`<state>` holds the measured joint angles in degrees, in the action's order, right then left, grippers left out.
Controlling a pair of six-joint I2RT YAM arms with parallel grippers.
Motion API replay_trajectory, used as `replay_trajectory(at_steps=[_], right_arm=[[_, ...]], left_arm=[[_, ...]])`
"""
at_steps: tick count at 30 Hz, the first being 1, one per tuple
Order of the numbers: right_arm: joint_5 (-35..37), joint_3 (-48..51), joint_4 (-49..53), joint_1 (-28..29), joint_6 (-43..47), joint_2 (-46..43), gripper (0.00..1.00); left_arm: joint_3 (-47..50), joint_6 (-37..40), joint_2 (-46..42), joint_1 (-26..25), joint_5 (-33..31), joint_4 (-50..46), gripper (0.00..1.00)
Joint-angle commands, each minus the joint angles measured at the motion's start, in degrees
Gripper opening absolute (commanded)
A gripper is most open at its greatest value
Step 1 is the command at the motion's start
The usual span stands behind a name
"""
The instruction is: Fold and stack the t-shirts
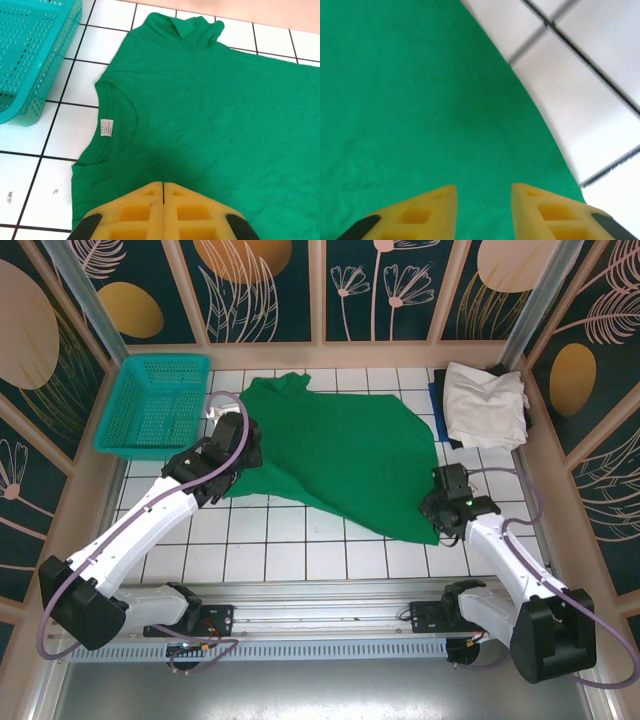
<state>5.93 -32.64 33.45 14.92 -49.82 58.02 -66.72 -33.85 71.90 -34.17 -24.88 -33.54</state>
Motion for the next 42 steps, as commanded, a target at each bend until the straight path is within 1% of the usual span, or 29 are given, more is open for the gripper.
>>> replay_trajectory(at_steps=[1, 5, 9, 13, 16, 21, 25, 29, 34, 39, 42], right_arm=[[-0.54, 6.45, 2.27, 2.93, -6.0, -2.48, 0.39], [-1.36, 9.94, -1.26, 2.86, -6.84, -0.85, 0.43], [0.48, 8.89, -1.77, 2.38, -5.73, 2.68, 0.47], [1.71, 9.02, -2.09, 1.01, -4.71, 3.36, 0.46], [2.67, 9.18, -1.94, 0.3, -4.41, 3.08, 0.37], [2.77, 9.63, -2.75, -1.06, -3.06, 1.65, 0.15], [2.05, 9.31, -3.6, -2.32, -1.66, 0.68, 0.01], [2.78, 6.34, -2.08, -2.39, -1.05, 0.64, 0.0], [3.65, -1.41, -0.39, -3.33, 1.96, 1.31, 0.0], [2.06, -7.5, -2.34, -6.24, 6.24, 7.35, 0.0], [0.64, -10.76, -4.32, -7.28, 8.48, 12.78, 0.0]], left_arm=[[1.86, -0.16, -0.42, 0.27, -0.26, 1.32, 0.0], [2.12, -0.08, -0.09, 0.3, 0.03, 1.57, 0.0], [1.79, 0.62, -0.14, 0.28, -0.75, 1.18, 0.0], [2.16, 0.84, -0.84, 0.28, -1.22, 1.1, 0.0], [2.47, 0.89, -1.01, 0.29, -1.49, 1.15, 0.0], [2.56, 0.8, -0.79, 0.35, -1.07, 1.2, 0.0], [2.38, 0.89, -1.14, 0.29, -1.38, 1.14, 0.0], [1.9, 1.13, -0.98, 0.33, -2.01, 0.99, 0.0], [-0.2, 2.06, 1.4, 0.35, -3.67, 1.81, 0.0], [-3.93, 4.45, 7.06, 0.6, -6.26, 3.71, 0.0], [-5.99, 5.49, 10.88, 1.02, -6.99, 4.73, 0.0]])
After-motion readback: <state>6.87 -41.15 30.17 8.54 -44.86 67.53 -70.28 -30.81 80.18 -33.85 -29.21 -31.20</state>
